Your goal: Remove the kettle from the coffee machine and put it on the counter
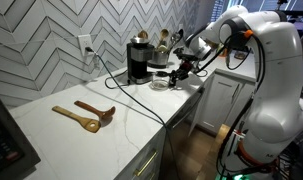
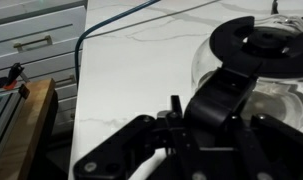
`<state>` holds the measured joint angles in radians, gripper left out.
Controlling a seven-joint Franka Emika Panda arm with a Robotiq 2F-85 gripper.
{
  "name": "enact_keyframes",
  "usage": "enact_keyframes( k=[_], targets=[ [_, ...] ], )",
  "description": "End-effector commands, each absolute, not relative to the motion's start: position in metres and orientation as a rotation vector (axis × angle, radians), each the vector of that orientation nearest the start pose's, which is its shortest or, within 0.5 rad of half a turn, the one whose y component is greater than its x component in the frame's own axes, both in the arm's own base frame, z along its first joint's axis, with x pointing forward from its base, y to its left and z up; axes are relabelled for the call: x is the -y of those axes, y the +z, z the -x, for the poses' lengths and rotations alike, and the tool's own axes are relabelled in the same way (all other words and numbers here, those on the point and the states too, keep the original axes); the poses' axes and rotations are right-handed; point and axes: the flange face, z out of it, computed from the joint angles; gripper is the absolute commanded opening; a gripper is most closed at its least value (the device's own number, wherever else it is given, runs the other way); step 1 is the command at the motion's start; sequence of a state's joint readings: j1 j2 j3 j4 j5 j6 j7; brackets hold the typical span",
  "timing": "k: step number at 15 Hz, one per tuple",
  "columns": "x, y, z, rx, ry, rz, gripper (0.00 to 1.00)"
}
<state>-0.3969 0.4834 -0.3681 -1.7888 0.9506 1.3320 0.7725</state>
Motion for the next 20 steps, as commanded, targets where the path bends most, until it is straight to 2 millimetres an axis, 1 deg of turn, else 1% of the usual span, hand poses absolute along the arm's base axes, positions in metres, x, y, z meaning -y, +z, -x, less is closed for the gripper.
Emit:
enact_keyframes(
  k=[1, 2, 5, 7, 8, 10, 13, 15, 17, 20],
  targets=[
    [0.300, 0.310, -0.483, -1.746, 0.961, 1.407, 0.51],
    [0.298, 0.318, -0.484, -1.764, 0.942, 1.438, 0.60],
    [0.293, 0.336, -0.485, -1.799, 0.894, 1.520, 0.81],
    [0.292, 0.343, -0.487, -1.833, 0.877, 1.555, 0.96],
    [0.291, 0.346, -0.487, -1.849, 0.868, 1.565, 0.99],
    [0.291, 0.353, -0.488, -1.873, 0.839, 1.590, 1.00],
    [0.291, 0.359, -0.488, -1.917, 0.799, 1.634, 1.00],
    [0.291, 0.369, -0.488, -1.947, 0.733, 1.693, 1.00],
    [0.287, 0.384, -0.488, -1.979, 0.640, 1.778, 1.00],
    [0.271, 0.414, -0.489, -1.996, 0.460, 1.931, 1.00]
  ],
)
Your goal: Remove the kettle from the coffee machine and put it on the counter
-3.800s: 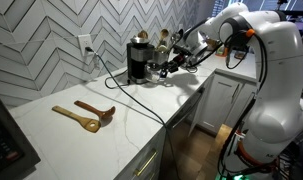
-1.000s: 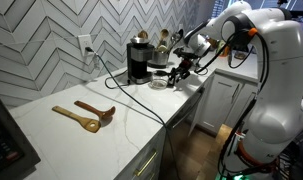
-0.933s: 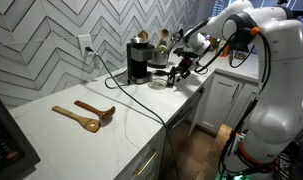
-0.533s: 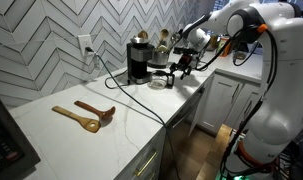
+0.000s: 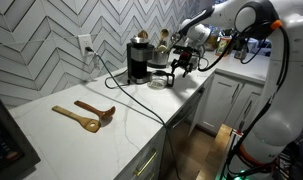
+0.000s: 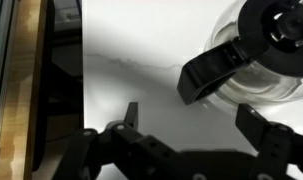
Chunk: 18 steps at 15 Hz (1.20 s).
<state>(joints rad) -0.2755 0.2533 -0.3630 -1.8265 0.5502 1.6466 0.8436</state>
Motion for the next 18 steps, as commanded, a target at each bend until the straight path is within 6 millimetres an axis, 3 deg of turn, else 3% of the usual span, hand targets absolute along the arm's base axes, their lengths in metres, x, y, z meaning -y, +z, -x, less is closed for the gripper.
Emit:
enact_keyframes(
  k=[1, 8, 13, 18],
  targets=[
    [0.265, 0.422, -0.489, -1.994, 0.401, 1.981, 1.00],
    [0.208, 0.490, -0.489, -1.892, -0.026, 2.349, 1.00],
    [0.178, 0.524, -0.488, -1.780, -0.265, 2.479, 1.00],
    [0.152, 0.551, -0.485, -1.693, -0.377, 2.537, 1.00]
  ],
)
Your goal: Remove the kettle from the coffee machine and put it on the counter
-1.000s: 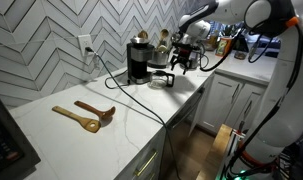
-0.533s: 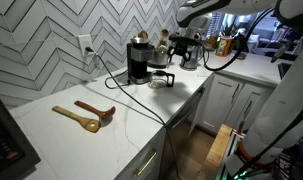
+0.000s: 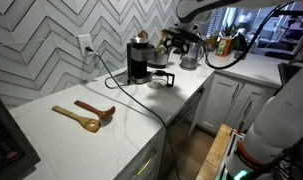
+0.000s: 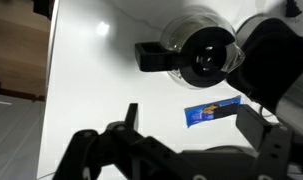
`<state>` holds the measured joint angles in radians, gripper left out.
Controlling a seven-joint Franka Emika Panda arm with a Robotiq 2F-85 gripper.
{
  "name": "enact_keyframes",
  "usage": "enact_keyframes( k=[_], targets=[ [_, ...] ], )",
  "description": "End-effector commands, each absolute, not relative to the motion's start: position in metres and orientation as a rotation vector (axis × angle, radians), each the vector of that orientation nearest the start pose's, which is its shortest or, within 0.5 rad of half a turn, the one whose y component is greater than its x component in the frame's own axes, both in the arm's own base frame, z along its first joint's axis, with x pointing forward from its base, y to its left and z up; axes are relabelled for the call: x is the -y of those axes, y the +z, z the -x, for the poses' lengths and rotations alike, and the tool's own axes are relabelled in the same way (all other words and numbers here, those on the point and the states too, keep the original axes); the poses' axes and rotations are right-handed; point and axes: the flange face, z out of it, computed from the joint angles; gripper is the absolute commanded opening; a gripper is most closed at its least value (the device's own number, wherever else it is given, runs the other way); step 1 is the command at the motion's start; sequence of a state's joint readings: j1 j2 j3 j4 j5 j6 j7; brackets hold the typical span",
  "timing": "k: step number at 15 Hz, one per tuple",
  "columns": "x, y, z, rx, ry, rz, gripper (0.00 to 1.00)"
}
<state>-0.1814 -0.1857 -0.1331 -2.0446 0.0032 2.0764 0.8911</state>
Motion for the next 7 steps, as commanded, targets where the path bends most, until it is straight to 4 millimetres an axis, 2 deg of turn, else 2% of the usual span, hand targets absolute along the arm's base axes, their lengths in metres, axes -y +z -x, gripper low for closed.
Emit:
enact_keyframes(
  k=[1, 2, 7],
  targets=[
    [0.148, 0.554, -0.485, -1.674, -0.388, 2.553, 1.00],
    [0.156, 0.553, -0.495, -1.695, -0.338, 2.526, 1.00],
    [0.153, 0.555, -0.496, -1.689, -0.344, 2.530, 1.00]
  ],
)
